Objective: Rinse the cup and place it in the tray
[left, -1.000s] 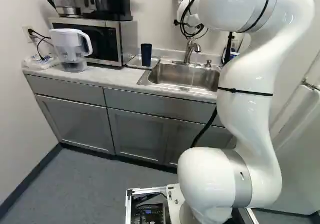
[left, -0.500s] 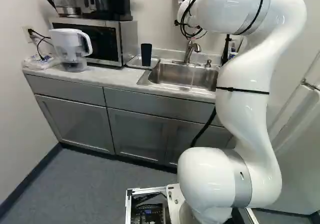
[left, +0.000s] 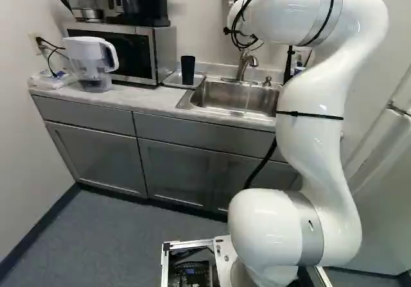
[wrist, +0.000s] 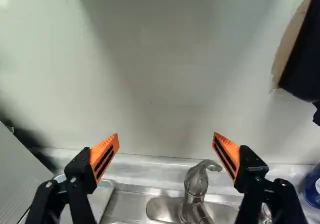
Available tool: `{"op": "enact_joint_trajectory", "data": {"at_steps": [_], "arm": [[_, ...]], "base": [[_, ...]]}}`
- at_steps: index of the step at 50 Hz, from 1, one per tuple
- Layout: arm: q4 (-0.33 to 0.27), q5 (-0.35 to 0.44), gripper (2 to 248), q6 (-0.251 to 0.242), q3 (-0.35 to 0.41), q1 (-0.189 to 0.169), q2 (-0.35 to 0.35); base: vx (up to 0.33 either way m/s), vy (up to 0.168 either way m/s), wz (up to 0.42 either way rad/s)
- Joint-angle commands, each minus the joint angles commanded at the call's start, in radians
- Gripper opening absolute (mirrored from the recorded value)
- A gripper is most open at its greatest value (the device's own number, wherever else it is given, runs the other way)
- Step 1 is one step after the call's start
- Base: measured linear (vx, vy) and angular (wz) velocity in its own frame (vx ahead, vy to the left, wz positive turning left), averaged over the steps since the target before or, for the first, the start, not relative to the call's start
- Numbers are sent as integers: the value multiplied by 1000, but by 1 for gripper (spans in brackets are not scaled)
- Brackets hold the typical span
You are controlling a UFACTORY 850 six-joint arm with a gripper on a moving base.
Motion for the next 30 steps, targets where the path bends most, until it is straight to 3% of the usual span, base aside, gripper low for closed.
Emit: {"op": "enact_joint_trajectory", "data": {"at_steps": [30], "arm": [[0, -35, 247, 0, -16, 10, -13]], "base": [[0, 0, 0]]}}
